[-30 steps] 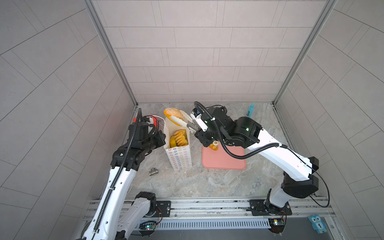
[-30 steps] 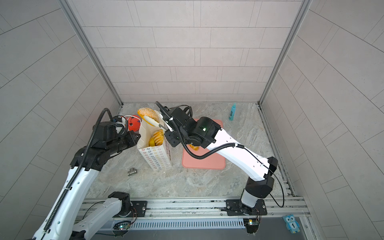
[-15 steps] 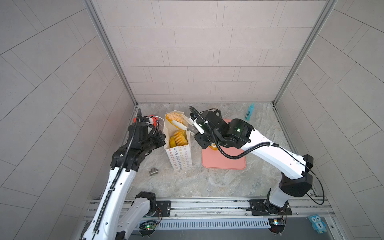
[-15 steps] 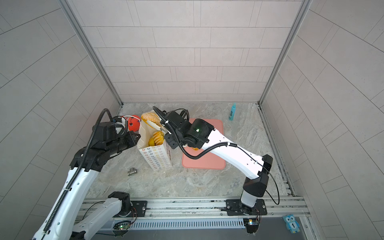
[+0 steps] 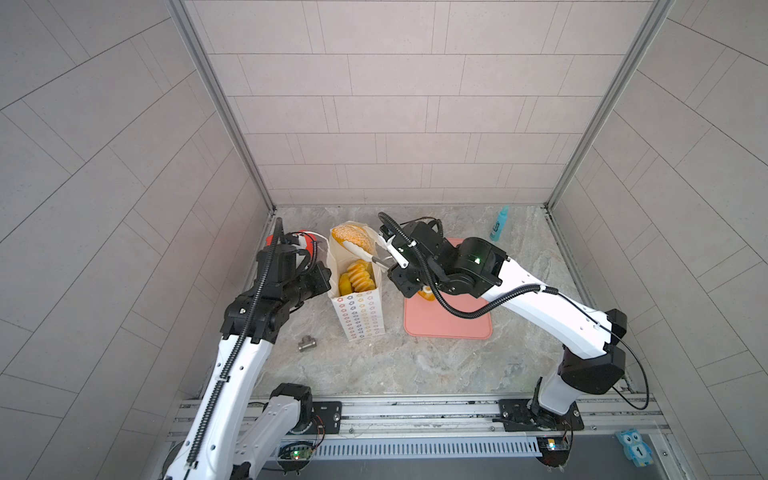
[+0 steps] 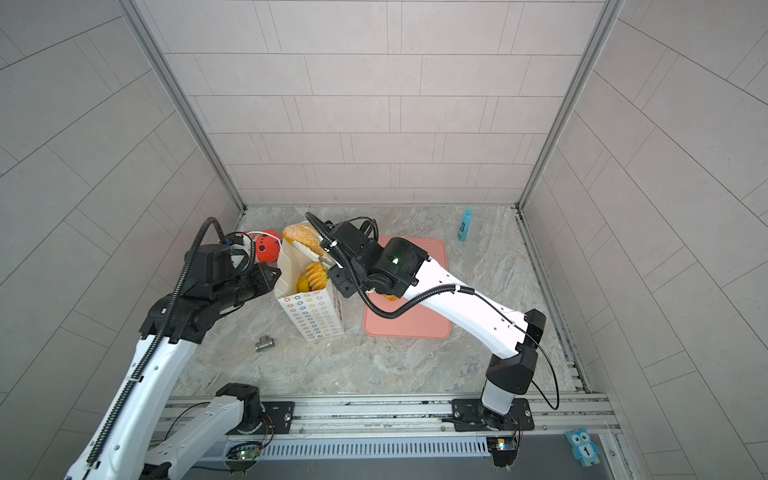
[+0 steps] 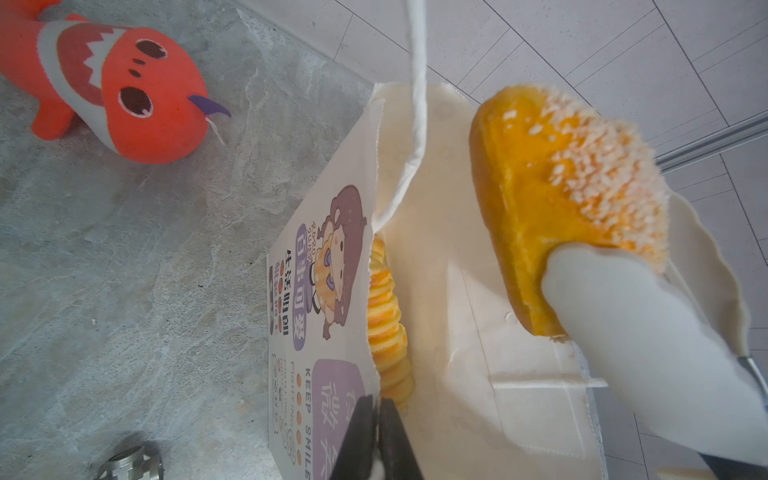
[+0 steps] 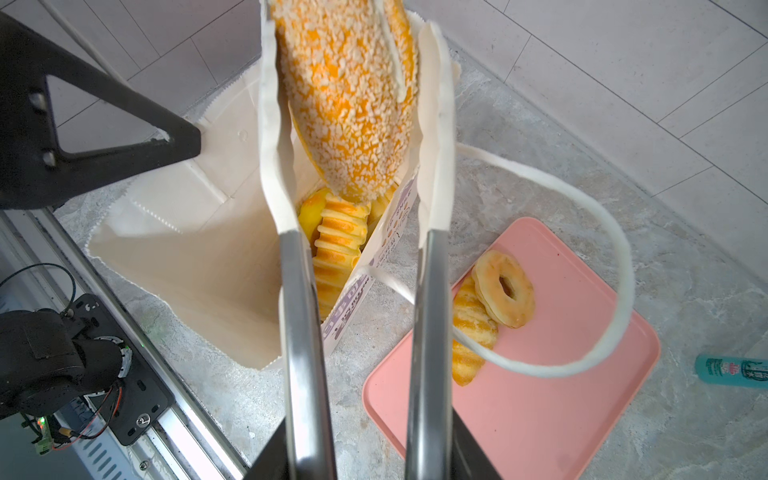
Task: Place the fake bread into the paper bag
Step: 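Lower the sugared bun into the bag and open the tongs, then raise the open tongs out of the bag back over the tray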
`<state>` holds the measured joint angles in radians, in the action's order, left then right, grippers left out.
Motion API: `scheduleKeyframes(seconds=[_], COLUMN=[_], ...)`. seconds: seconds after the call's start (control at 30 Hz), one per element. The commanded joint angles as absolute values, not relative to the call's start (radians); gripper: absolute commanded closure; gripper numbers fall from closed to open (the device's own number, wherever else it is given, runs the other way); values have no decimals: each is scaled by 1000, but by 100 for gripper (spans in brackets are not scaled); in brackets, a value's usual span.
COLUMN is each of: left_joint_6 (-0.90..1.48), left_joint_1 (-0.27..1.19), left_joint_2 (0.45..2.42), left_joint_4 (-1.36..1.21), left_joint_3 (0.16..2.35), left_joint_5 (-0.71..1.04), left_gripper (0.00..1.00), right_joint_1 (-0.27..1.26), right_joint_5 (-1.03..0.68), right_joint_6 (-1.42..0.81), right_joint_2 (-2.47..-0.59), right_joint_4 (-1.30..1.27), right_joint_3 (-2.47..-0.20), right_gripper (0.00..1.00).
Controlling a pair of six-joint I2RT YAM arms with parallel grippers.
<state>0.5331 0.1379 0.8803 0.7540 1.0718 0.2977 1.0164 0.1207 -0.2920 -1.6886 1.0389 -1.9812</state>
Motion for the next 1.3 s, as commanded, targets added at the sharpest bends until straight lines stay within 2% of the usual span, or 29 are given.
scheduleKeyframes(seconds=[0.0, 0.3, 0.73, 1.27], left_joint_6=[537, 538, 538, 533], left_joint_1=[138, 137, 139, 138], left_joint_2=[862, 862, 867, 876], left_joint_4=[741, 742, 742, 738], left_joint_3=[1067, 1066, 1071, 1071], left_joint_5=[292, 290, 286, 290], left_gripper=[91, 91, 91, 91], right_joint_1=[1023, 1023, 1014, 811], right_joint_5=[146, 148, 246, 311], right_joint_6=[-292, -287, -248, -215], right_joint_2=[-1641, -1628, -1558, -1412], right_joint_4=[1006, 1009, 1019, 1022], right_joint_3=[-1993, -2002, -2006, -1847], right_gripper=[54, 49, 51, 52])
